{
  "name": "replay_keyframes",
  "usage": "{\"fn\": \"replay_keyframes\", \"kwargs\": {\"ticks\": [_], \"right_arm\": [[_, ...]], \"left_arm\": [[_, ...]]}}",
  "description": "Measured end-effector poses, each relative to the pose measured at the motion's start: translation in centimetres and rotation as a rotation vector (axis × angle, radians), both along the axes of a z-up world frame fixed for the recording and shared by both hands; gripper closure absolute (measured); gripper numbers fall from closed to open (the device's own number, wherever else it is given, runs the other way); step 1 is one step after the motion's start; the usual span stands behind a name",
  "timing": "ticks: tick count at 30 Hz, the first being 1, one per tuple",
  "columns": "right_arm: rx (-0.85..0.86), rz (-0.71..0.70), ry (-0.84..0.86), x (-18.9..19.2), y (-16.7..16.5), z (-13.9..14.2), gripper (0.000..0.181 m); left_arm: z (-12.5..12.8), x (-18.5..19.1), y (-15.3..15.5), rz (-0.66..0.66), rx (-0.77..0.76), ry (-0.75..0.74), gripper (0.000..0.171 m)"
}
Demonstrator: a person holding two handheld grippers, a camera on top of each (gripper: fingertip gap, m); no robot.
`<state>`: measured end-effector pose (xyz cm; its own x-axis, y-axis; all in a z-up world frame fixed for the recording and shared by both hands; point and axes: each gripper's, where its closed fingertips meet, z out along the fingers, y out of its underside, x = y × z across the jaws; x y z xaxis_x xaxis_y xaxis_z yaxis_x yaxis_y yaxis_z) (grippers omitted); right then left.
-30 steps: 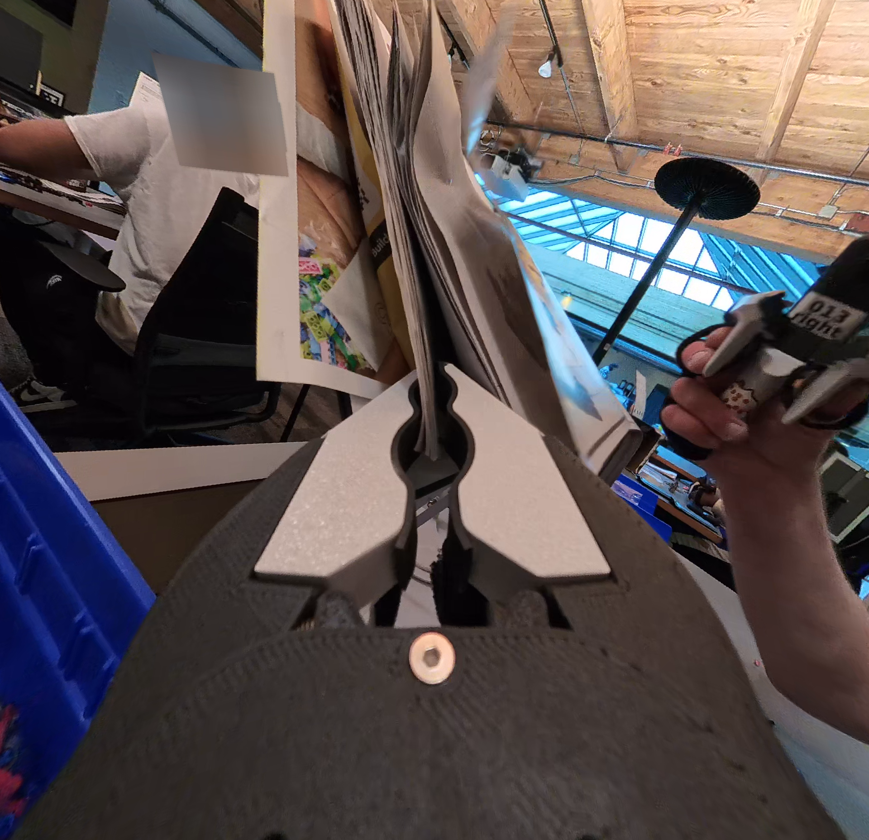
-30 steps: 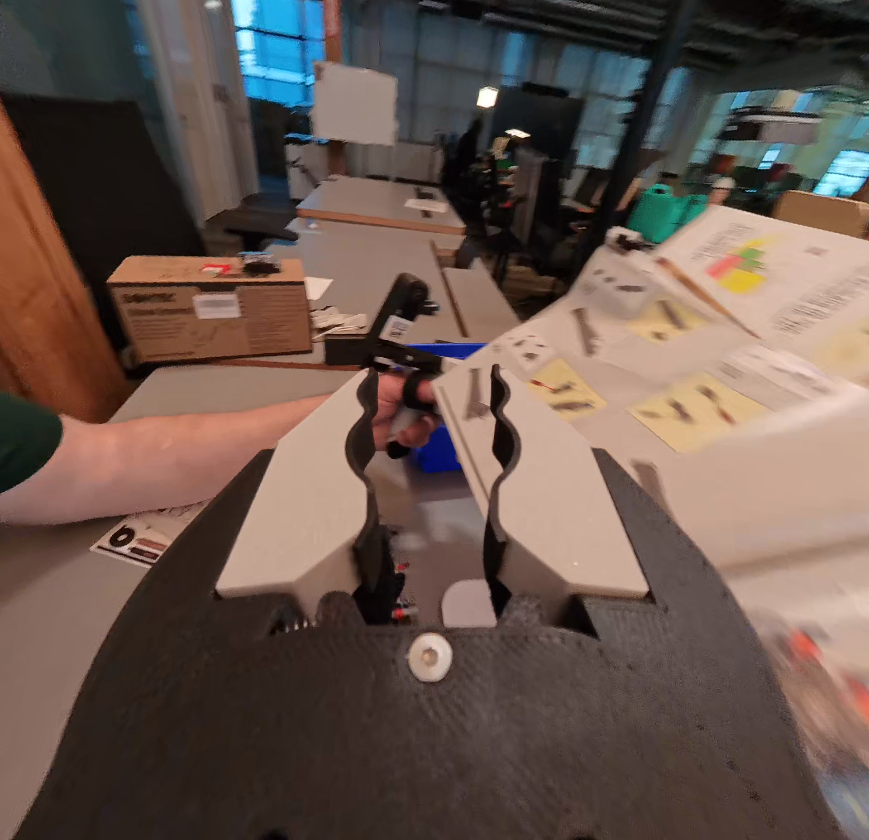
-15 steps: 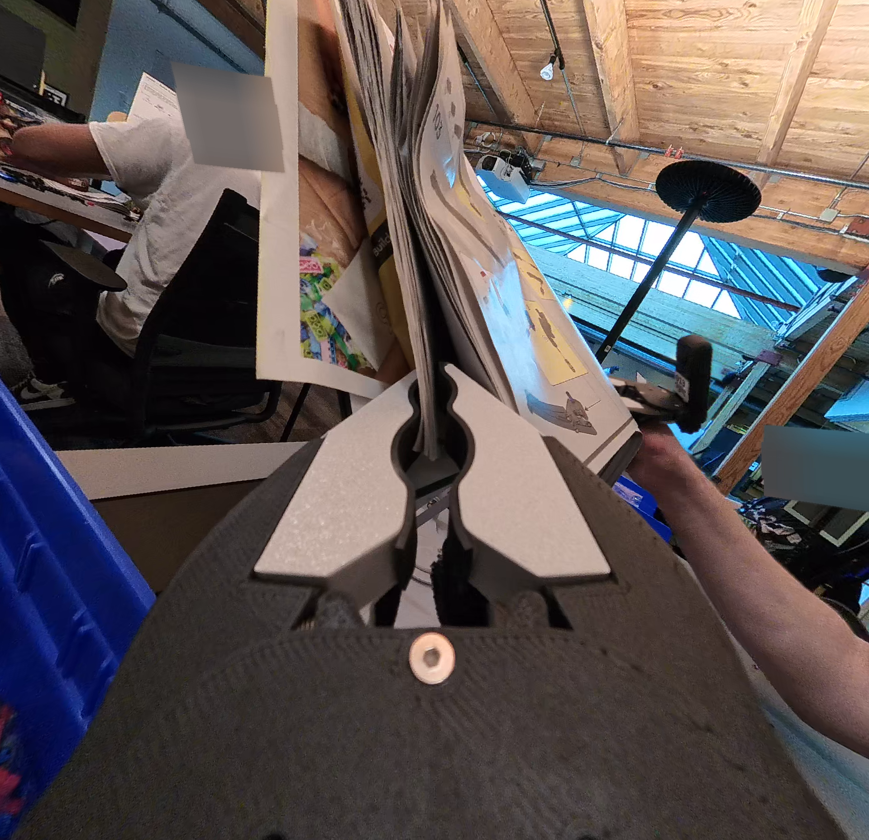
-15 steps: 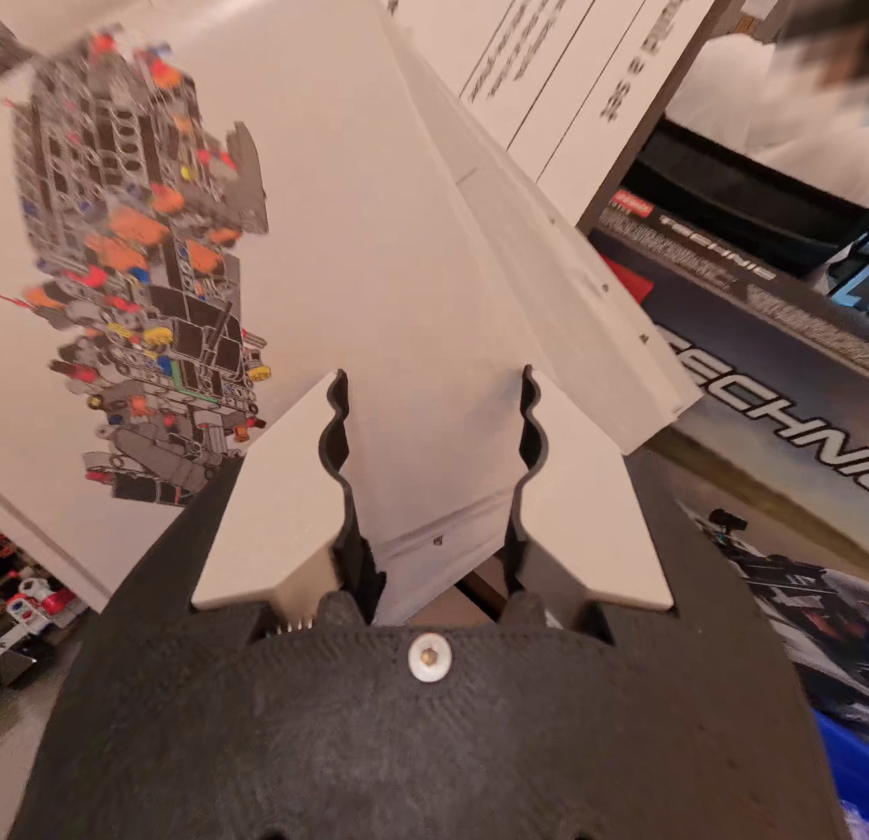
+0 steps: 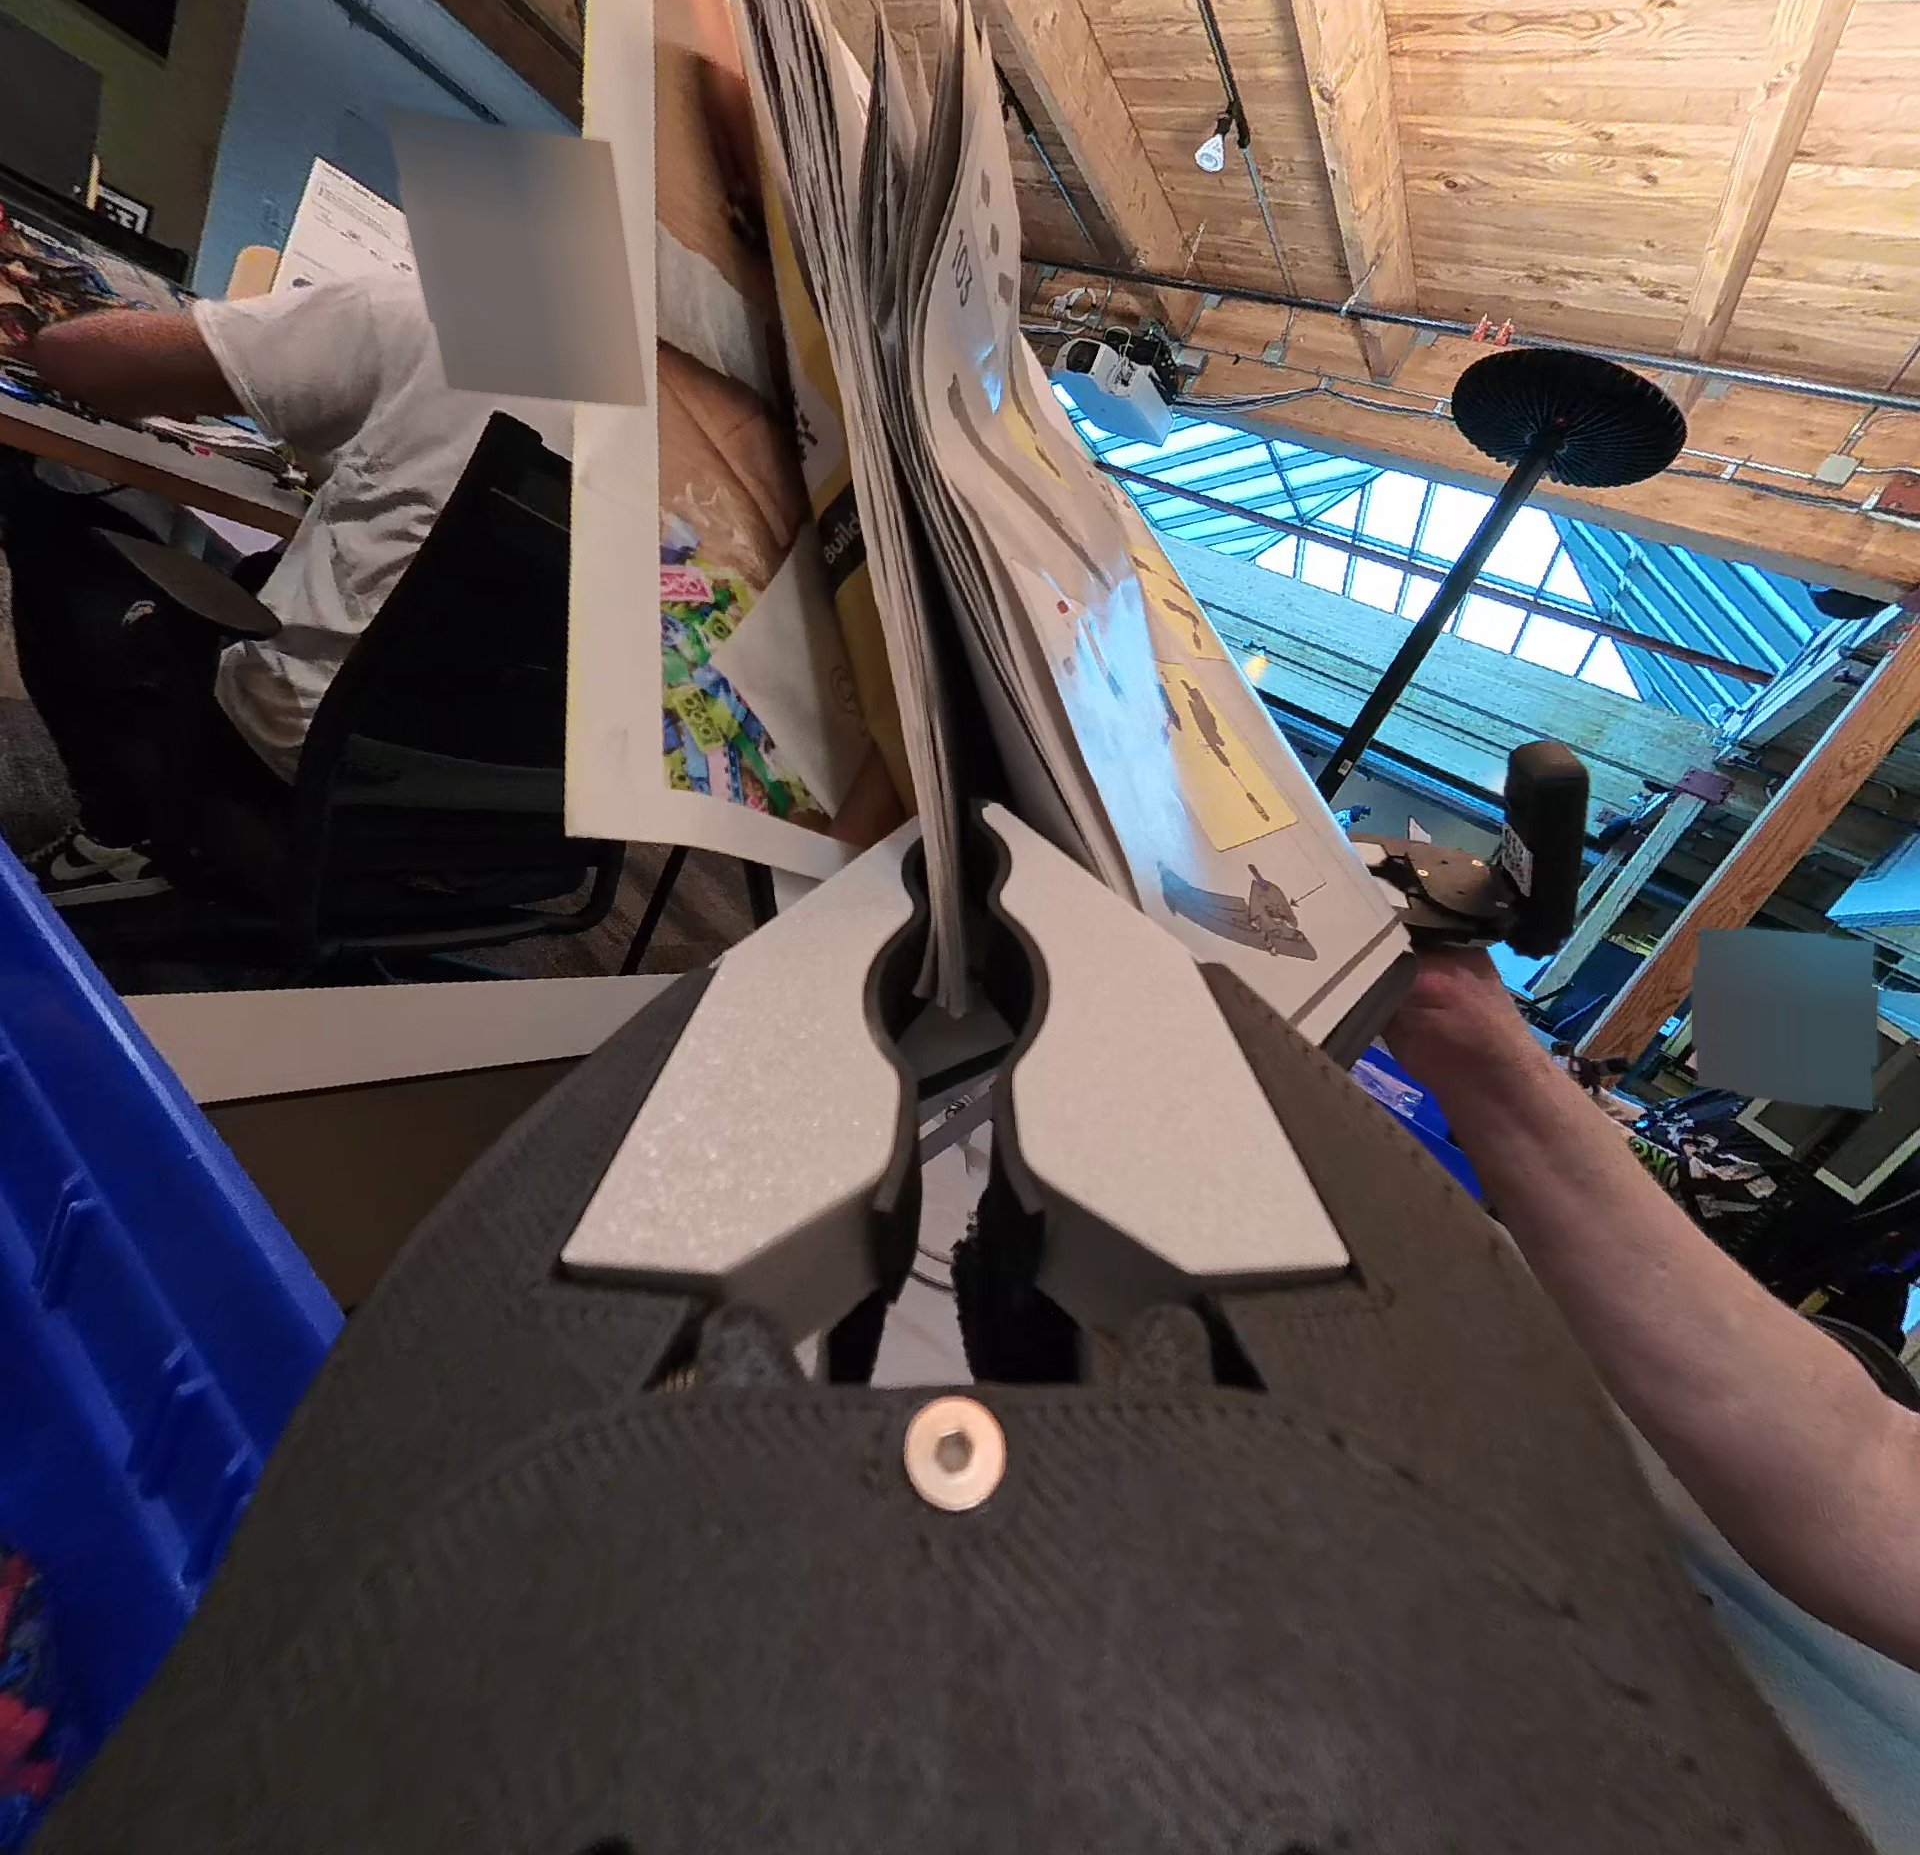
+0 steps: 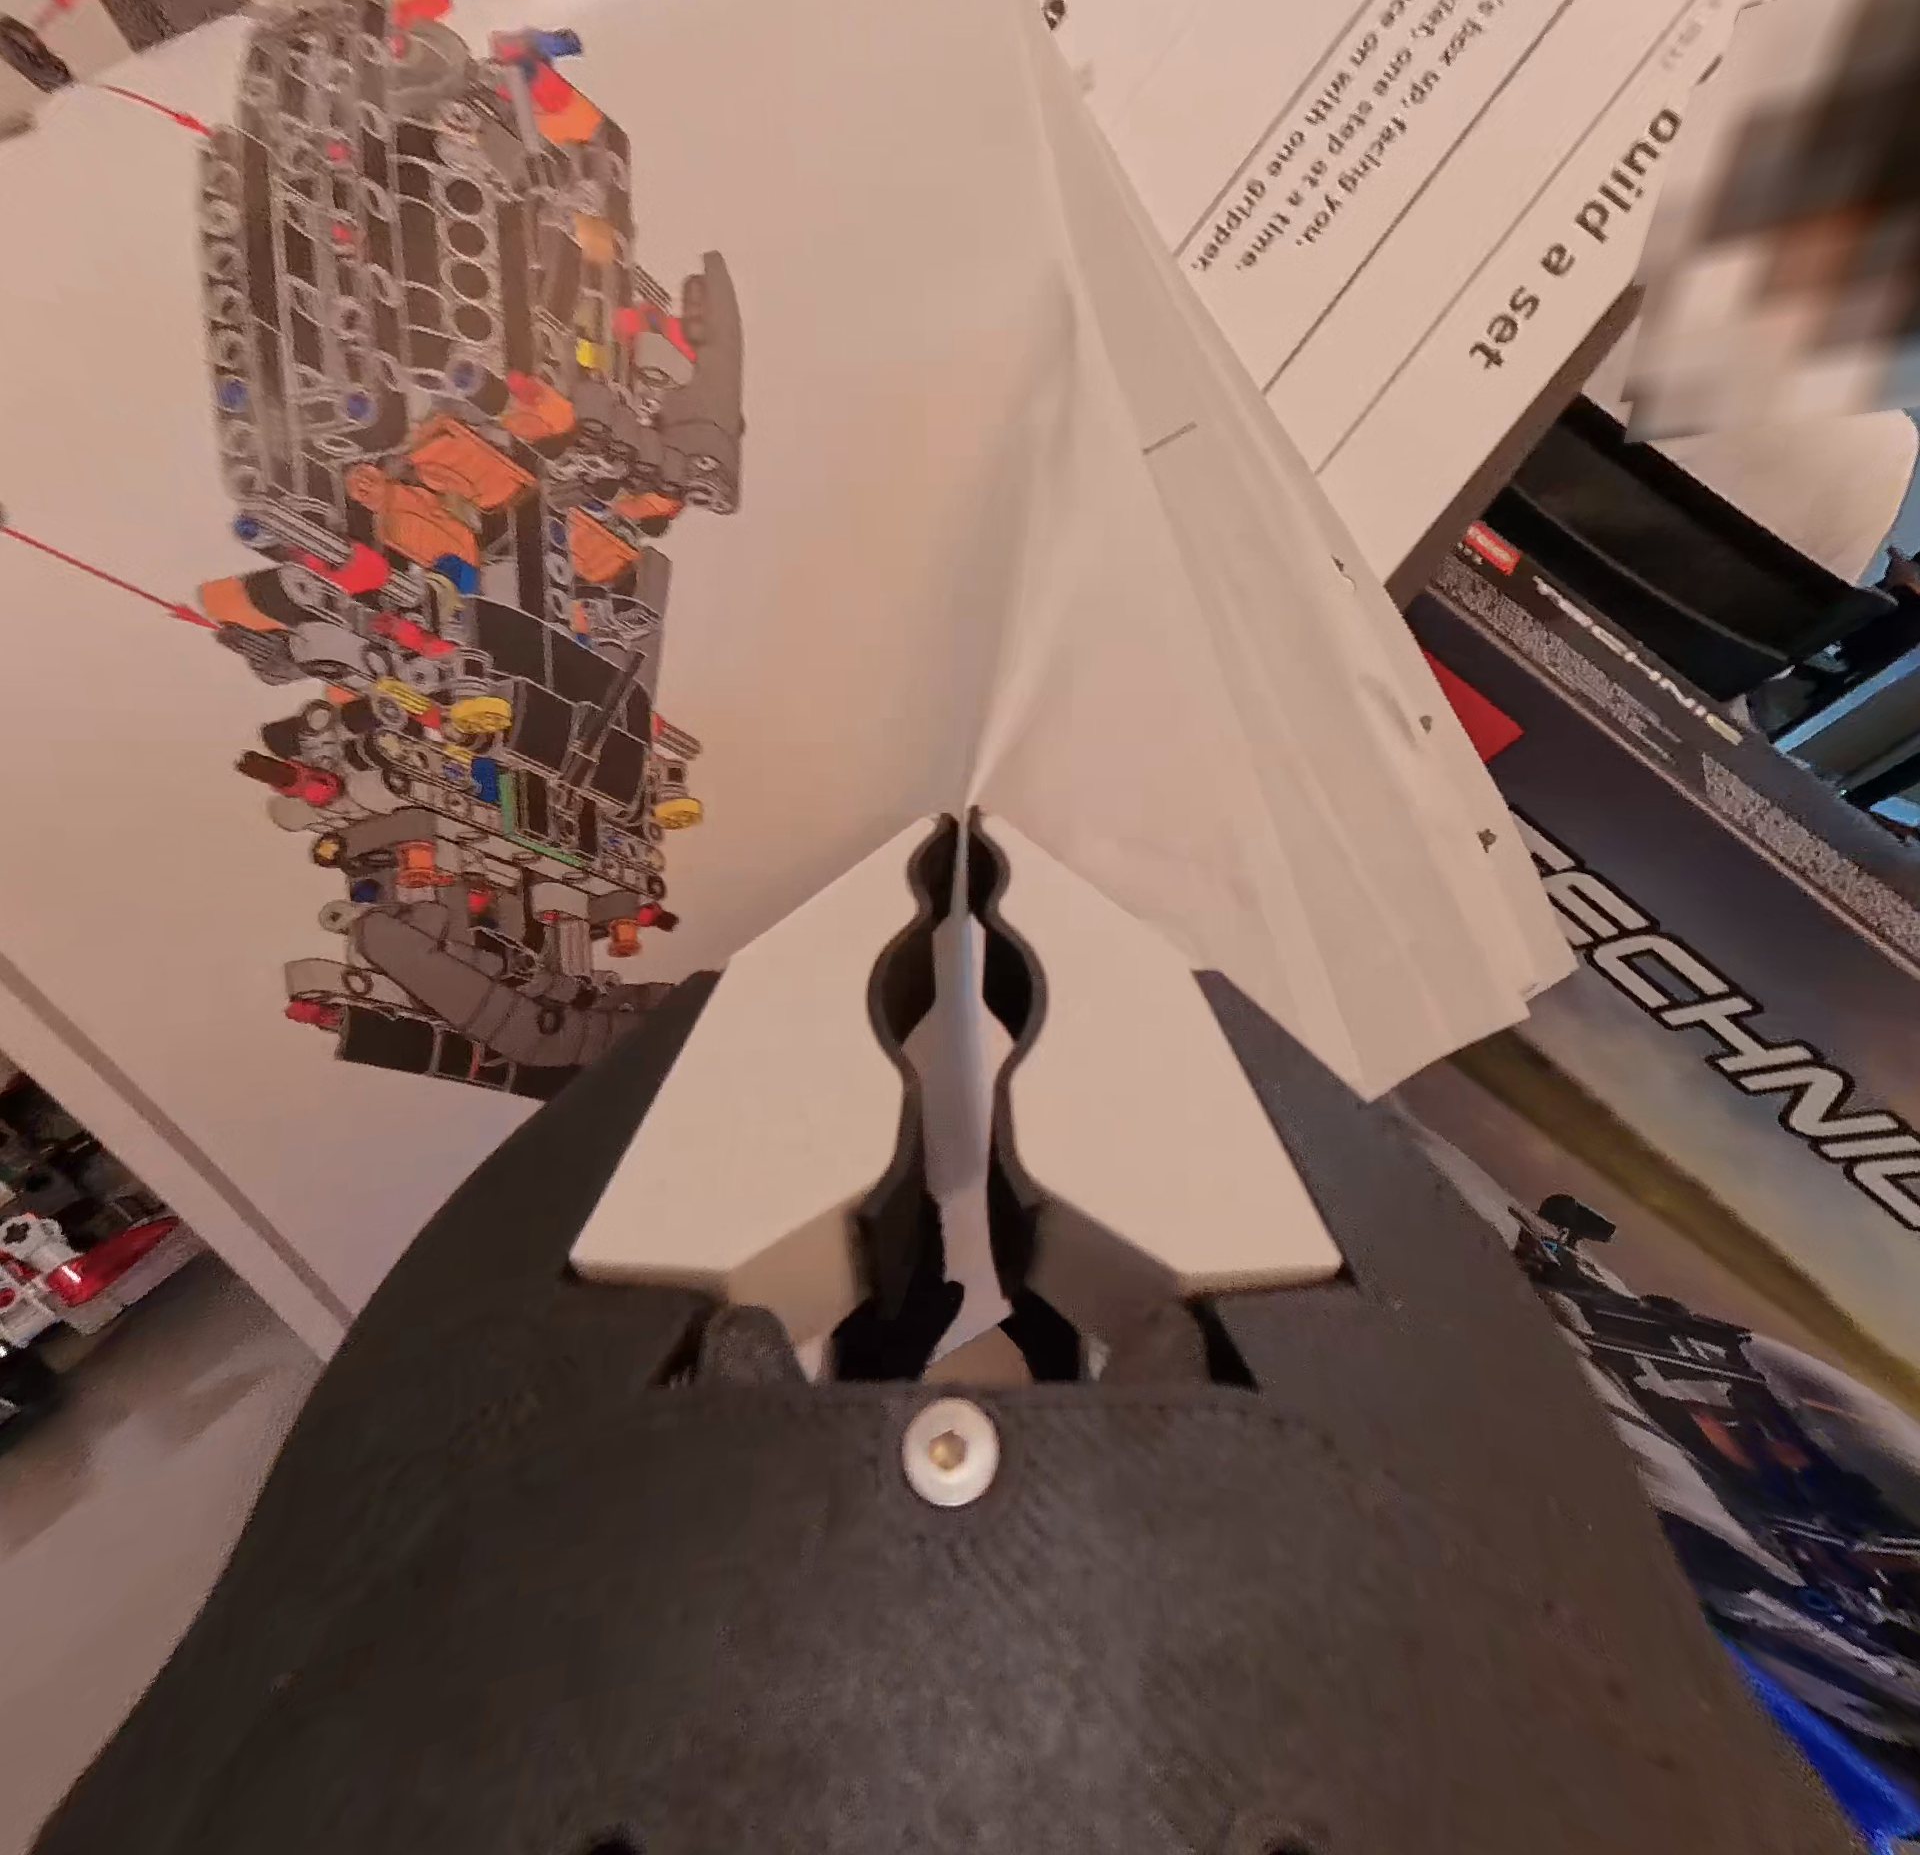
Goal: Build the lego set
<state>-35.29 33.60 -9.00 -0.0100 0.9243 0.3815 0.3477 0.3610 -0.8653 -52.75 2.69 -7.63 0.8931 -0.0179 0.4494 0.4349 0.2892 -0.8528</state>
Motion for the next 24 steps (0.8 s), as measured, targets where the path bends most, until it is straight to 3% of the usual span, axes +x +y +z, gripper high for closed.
{"fn": "replay_keyframes", "kwargs": {"ticks": [4,9,11,12,14,16,18,24], "right_arm": [[-0.085,0.126,0.028,0.4,-3.2,1.6,0.181],[-0.352,0.419,0.218,1.1,-11.0,9.6,0.181],[-0.387,0.526,0.303,0.6,-15.4,12.8,0.177],[-0.391,0.626,0.305,0.4,-18.6,13.7,0.163],[-0.411,0.855,0.210,0.7,-24.9,13.8,0.142],[-0.420,0.982,0.150,1.3,-28.3,13.5,0.146],[-0.352,0.881,0.151,0.0,-27.4,12.7,0.147],[-0.177,0.519,0.096,-2.1,-19.0,8.1,0.136]], "left_arm": [[0.0,0.0,0.0,-0.002,-0.001,0.001,0.171],[0.0,0.0,0.0,-0.003,0.001,0.000,0.171],[0.0,-0.1,0.0,0.000,0.001,-0.001,0.171],[-0.1,-0.1,0.0,0.001,0.001,-0.001,0.171],[-0.1,-0.1,0.0,0.000,-0.001,0.000,0.171],[0.0,0.0,0.0,0.001,-0.005,0.003,0.171],[0.1,0.0,0.0,-0.004,-0.002,0.003,0.171],[0.0,-0.1,0.0,-0.008,0.003,-0.004,0.171]]}}
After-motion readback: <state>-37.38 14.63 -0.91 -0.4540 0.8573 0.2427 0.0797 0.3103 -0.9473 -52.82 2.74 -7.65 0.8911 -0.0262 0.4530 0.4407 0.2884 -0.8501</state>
